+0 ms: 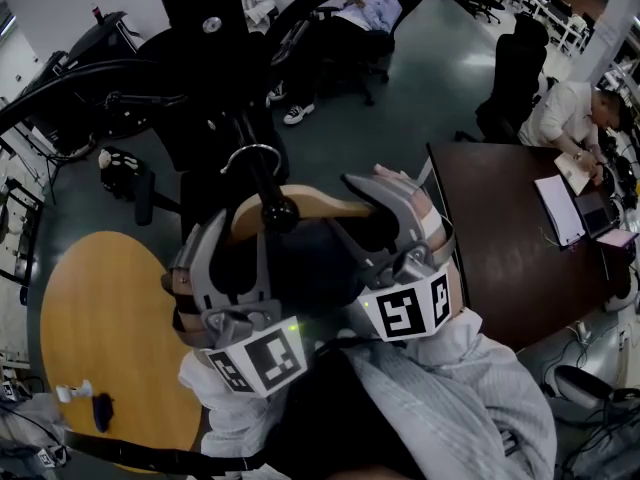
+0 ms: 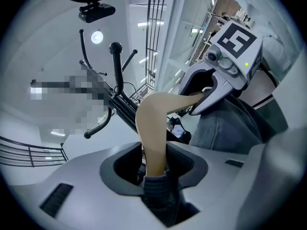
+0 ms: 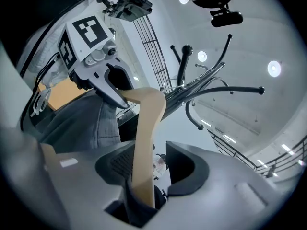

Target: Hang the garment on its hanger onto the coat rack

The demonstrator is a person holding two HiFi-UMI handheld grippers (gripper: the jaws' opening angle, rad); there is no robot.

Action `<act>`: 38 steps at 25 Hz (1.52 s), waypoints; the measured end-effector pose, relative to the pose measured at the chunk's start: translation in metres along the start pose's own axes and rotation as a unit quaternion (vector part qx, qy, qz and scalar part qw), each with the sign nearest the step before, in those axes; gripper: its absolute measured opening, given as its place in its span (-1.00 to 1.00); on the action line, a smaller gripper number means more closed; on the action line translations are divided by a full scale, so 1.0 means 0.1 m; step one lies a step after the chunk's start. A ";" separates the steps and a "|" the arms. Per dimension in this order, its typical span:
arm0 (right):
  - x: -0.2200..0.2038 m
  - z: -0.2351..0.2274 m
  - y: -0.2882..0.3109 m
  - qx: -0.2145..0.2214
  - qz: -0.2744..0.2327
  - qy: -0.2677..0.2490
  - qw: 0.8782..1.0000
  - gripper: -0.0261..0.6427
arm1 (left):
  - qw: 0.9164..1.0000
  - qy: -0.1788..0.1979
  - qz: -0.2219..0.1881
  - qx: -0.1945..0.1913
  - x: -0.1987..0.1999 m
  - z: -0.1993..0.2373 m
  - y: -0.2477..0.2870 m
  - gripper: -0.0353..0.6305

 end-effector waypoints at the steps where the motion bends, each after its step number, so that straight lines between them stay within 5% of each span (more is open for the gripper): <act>1: 0.03 0.01 -0.02 0.003 -0.006 0.004 1.000 -0.46 | 1.000 0.001 -0.001 0.000 0.02 0.00 -0.02 -0.50; 13: 0.34 0.04 -0.41 0.005 -0.031 0.014 0.999 -0.34 | 0.999 -0.034 -0.032 -0.007 0.19 0.06 -0.44 -0.42; 21: 0.29 0.23 -0.66 -0.026 -0.013 0.097 0.995 -0.34 | 0.983 -0.153 -0.084 -0.057 0.25 -0.23 -0.51 -0.42; 24: 0.21 0.31 -0.77 -0.074 -0.016 0.156 0.985 -0.41 | 0.964 -0.225 -0.111 -0.089 0.29 -0.41 -0.50 -0.43; 28: 0.05 0.40 -0.96 -0.124 -0.012 0.275 0.953 -0.84 | 0.920 -0.350 -0.118 -0.133 0.29 -0.71 -0.47 -0.51; 30: -0.05 0.44 -1.03 -0.128 0.002 0.323 0.938 -0.91 | 0.904 -0.388 -0.106 -0.145 0.27 -0.86 -0.43 -0.66; 35: -0.27 0.54 -1.08 -0.116 0.037 0.368 0.922 -0.92 | 0.874 -0.449 -0.074 -0.172 0.22 -1.14 -0.32 -0.88; 38: -0.41 0.63 -1.07 -0.099 0.058 0.371 0.921 -0.92 | 0.865 -0.464 -0.074 -0.173 0.23 -1.29 -0.26 -0.88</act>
Point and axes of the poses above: the fingertips, and each gripper's own axes: y forward along the fingers, z to its left, x out of its top, the point moved 6 cm from there along -y, backward along the fingers, and after that the axes turned 4 degrees about -z, right-handed, at the moved point
